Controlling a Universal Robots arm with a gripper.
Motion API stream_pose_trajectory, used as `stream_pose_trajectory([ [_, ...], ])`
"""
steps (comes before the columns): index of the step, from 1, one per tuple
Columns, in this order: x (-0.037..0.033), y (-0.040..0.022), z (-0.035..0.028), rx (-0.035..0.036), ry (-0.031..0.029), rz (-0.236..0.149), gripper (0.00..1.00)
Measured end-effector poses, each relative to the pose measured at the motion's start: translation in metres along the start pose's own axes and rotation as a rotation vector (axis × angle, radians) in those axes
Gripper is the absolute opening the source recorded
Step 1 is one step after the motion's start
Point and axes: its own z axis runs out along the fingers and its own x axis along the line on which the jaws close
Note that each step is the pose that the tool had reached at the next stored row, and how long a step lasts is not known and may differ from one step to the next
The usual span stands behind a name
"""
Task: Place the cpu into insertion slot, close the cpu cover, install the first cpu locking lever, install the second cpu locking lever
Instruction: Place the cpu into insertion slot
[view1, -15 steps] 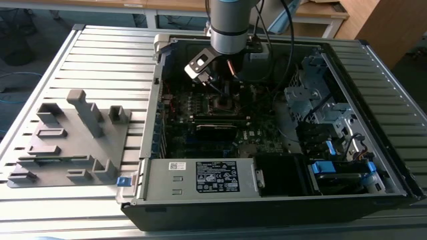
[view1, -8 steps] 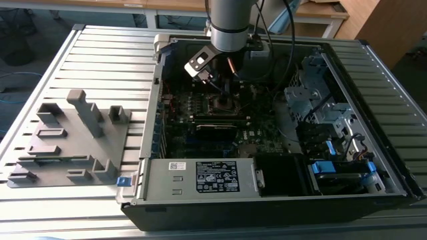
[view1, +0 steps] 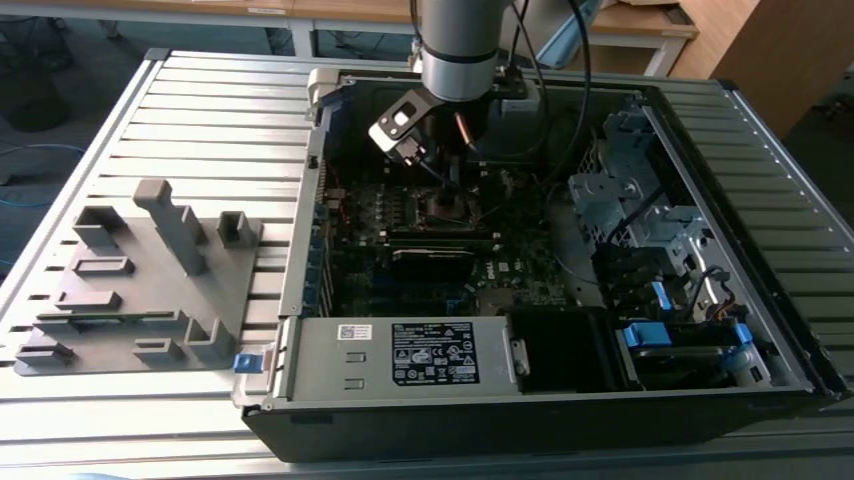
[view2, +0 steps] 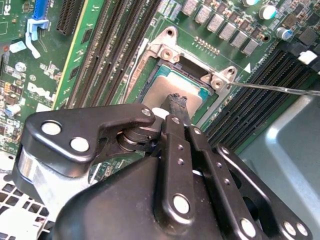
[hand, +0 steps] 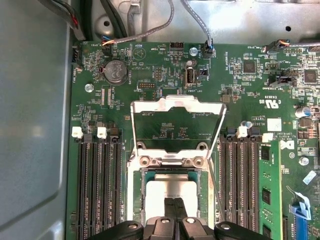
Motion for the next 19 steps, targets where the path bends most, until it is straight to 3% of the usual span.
stream_pose_trajectory([
  [3,0.0000,0.0001,-0.0006,-0.0002,0.0003,0.000,0.11],
  [5,-0.0002,0.0003,-0.0048,0.0000,0.0001,0.000,0.11],
  [14,-0.0002,0.0003,-0.0052,0.0002,0.0001,0.000,0.11],
  [19,-0.0002,0.0002,-0.0053,0.0061,-0.0002,0.000,0.11],
])
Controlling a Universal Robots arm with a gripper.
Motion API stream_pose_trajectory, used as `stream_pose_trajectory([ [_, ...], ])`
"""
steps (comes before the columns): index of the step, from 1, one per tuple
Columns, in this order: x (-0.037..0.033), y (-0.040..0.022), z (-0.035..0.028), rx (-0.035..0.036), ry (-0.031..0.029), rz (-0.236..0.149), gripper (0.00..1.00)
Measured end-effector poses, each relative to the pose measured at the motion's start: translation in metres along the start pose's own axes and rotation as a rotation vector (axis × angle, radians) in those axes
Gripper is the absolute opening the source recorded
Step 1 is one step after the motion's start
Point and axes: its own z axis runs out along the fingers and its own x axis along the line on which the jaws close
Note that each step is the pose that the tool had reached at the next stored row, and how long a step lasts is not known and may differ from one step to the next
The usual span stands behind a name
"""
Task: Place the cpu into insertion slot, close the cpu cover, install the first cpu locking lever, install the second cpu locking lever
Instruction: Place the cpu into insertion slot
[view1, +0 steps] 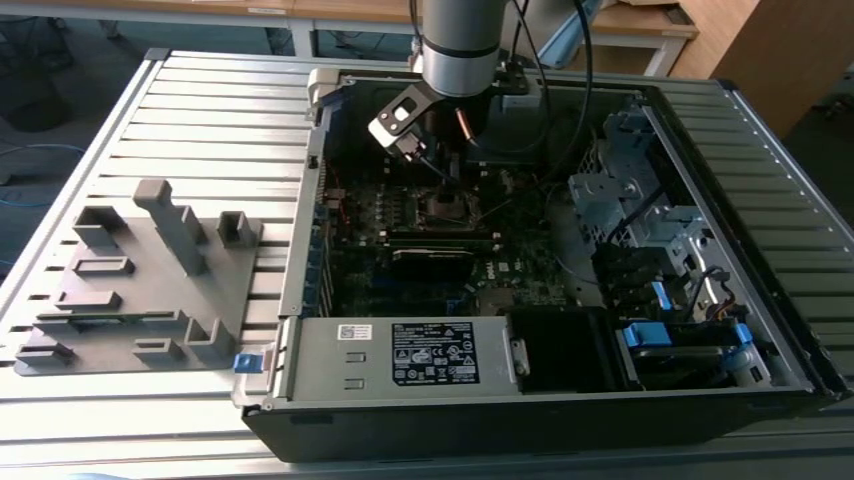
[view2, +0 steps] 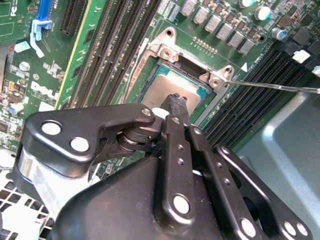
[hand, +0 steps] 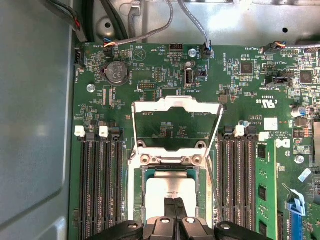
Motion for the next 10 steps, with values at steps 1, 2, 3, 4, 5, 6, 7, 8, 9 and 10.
stream_pose_trajectory([
  [1,0.0000,0.0000,0.0001,0.0007,0.0001,0.000,0.11],
  [2,0.0000,0.0000,0.0000,0.0016,0.0001,0.000,0.11],
  [3,0.0000,0.0000,0.0000,0.0024,0.0001,0.000,0.11],
  [4,0.0000,0.0000,0.0000,0.0031,0.0001,0.000,0.11],
  [5,0.0000,0.0000,0.0000,0.0039,0.0001,0.000,0.11],
  [6,0.0000,0.0000,0.0001,0.0044,0.0001,0.000,0.11],
  [7,0.0000,0.0000,0.0001,0.0044,0.0002,0.000,0.11],
  [8,0.0000,0.0001,0.0000,0.0044,0.0003,0.000,0.11],
  [9,0.0000,0.0000,-0.0001,0.0045,0.0001,0.000,0.11],
  [10,0.0000,0.0000,-0.0001,0.0045,0.0003,0.000,0.11],
])
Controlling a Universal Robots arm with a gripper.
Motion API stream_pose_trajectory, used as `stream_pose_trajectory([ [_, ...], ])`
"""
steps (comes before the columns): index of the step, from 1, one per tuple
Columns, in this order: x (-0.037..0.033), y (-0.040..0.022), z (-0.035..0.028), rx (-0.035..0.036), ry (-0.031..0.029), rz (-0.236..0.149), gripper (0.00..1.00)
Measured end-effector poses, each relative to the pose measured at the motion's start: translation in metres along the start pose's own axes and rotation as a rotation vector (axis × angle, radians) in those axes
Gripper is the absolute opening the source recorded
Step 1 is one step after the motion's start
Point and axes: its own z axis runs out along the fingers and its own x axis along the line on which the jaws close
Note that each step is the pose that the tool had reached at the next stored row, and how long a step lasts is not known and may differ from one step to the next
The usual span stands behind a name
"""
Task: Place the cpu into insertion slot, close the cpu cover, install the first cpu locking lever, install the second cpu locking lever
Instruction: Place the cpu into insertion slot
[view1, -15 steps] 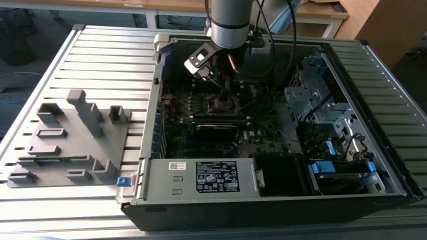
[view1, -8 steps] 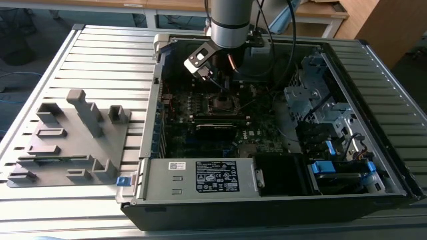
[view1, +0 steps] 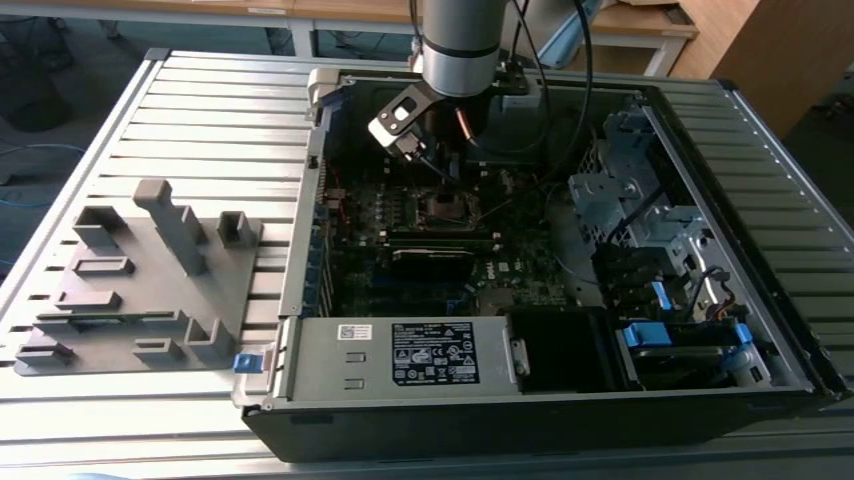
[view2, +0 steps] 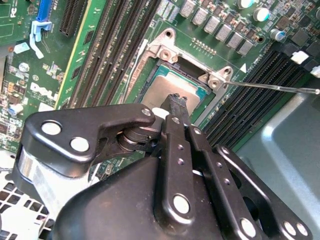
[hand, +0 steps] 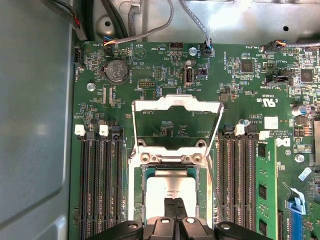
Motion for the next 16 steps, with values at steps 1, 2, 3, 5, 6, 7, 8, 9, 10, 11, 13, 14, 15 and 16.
stream_pose_trajectory([
  [1,0.0000,0.0000,0.0000,0.0000,0.0000,0.000,0.11],
  [2,0.0000,0.0001,0.0000,0.0000,0.0000,0.000,0.11],
  [3,0.0000,0.0004,0.0000,0.0001,-0.0001,0.000,0.11],
  [5,-0.0001,0.0010,0.0000,0.0001,-0.0001,0.000,0.11],
  [6,0.0000,0.0011,0.0000,0.0001,-0.0001,0.000,0.11],
  [7,0.0000,0.0011,0.0000,0.0001,0.0000,0.000,0.11],
  [8,0.0000,0.0011,0.0000,0.0000,0.0000,0.000,0.11],
  [9,0.0000,0.0012,0.0000,0.0001,-0.0001,0.000,0.11],
  [10,0.0000,0.0012,-0.0002,0.0001,-0.0001,0.000,0.11],
  [11,0.0000,0.0012,-0.0004,0.0001,-0.0002,0.000,0.11],
  [13,0.0000,0.0012,-0.0004,0.0000,0.0000,0.000,0.11],
  [14,0.0000,0.0012,-0.0005,0.0000,0.0001,0.000,0.11],
  [15,0.0000,0.0012,-0.0005,0.0000,0.0001,0.000,0.11],
  [16,0.0000,0.0016,-0.0005,0.0000,0.0000,0.000,0.11],
])
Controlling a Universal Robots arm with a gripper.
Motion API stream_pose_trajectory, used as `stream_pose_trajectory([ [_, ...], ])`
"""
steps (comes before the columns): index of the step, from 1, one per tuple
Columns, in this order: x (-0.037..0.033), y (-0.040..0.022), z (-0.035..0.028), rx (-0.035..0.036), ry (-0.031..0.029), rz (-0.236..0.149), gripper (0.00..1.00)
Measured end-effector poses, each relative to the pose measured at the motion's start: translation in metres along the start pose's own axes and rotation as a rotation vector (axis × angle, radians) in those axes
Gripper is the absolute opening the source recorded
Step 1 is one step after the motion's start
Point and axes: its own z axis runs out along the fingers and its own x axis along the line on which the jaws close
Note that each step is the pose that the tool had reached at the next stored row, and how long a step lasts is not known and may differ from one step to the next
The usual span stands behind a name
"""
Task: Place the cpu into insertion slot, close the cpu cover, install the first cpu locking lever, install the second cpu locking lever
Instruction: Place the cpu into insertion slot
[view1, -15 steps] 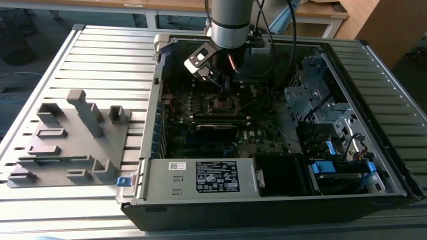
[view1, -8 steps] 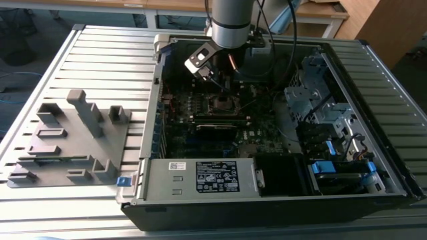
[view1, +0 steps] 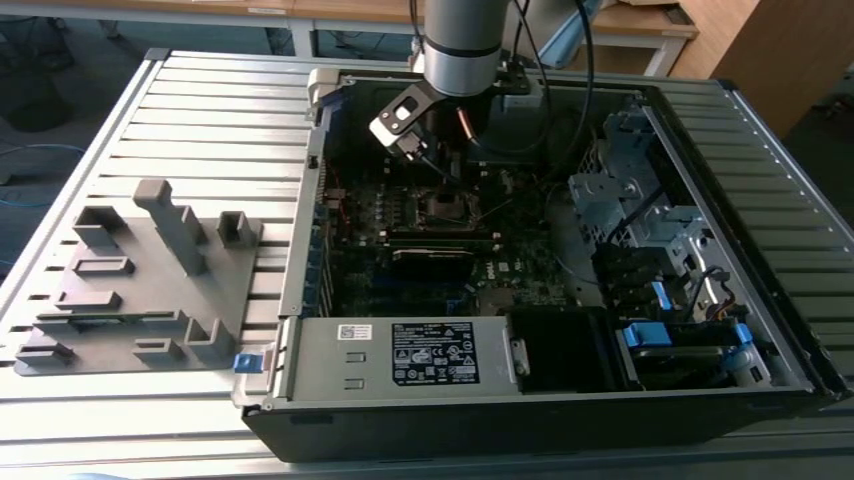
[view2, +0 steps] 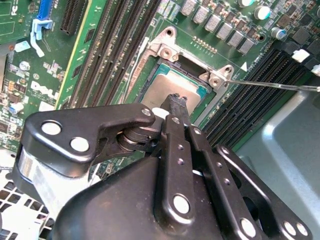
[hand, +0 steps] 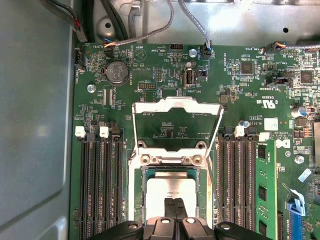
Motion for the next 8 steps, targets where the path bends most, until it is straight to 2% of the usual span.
stream_pose_trajectory([
  [4,0.0001,0.0035,0.0001,0.0001,-0.0003,0.000,0.11],
  [8,0.0001,0.0041,0.0000,0.0001,-0.0003,0.000,0.11],
])
